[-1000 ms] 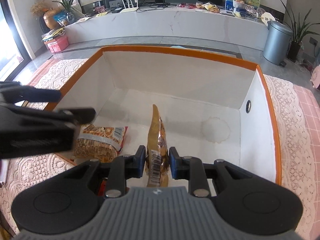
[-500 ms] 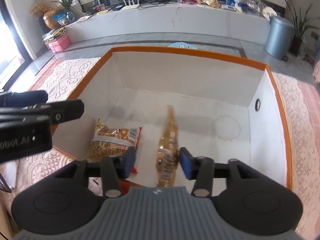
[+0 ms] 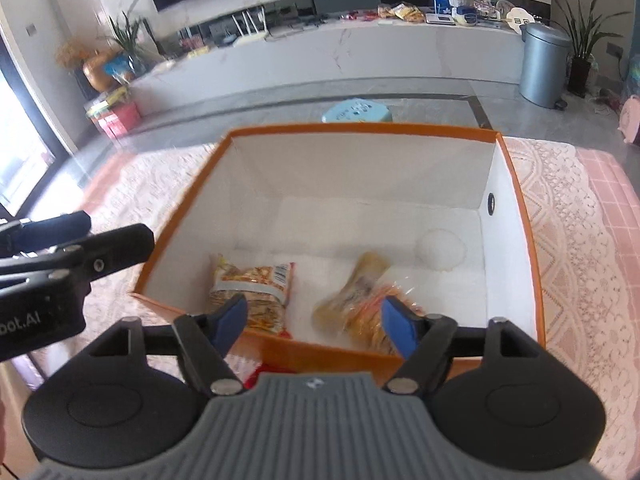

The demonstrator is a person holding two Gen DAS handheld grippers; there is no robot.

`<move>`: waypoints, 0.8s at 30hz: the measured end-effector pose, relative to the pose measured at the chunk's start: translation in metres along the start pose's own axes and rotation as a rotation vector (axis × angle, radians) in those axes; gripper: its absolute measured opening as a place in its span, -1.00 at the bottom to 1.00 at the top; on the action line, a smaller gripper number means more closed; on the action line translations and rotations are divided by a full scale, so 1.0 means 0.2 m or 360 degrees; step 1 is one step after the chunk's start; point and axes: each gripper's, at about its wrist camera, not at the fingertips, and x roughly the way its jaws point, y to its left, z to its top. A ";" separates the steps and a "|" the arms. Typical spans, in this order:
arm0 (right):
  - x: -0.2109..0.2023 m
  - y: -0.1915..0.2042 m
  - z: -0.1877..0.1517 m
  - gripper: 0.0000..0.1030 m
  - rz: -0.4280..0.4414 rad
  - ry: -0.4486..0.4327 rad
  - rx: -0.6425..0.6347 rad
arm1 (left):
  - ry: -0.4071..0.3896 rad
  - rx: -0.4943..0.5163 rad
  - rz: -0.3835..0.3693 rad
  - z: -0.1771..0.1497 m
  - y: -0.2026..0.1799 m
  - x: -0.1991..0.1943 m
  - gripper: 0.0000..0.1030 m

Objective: Organize snacks
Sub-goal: 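Withdraw both tools from the box back toward the snack pile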

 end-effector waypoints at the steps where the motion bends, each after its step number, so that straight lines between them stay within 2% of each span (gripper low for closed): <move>1: -0.03 -0.01 -0.01 0.42 0.0013 -0.0010 0.0015 | -0.0007 -0.0003 -0.0001 -0.01 0.00 -0.02 0.61; 7: -0.19 -0.01 -0.10 0.42 0.0040 -0.0071 0.0046 | -0.0005 0.0004 -0.0034 -0.04 -0.02 -0.14 0.61; 13: -0.40 -0.06 -0.25 0.44 0.0092 -0.0150 0.0132 | 0.0013 -0.0034 -0.0195 -0.11 -0.05 -0.25 0.61; 18: -0.55 -0.10 -0.43 0.46 0.0076 -0.0223 0.0182 | 0.0053 -0.0029 -0.0309 -0.20 -0.08 -0.32 0.61; 24: -0.62 -0.14 -0.67 0.47 -0.0036 -0.0197 0.0262 | 0.0142 -0.0037 -0.0393 -0.37 -0.10 -0.35 0.61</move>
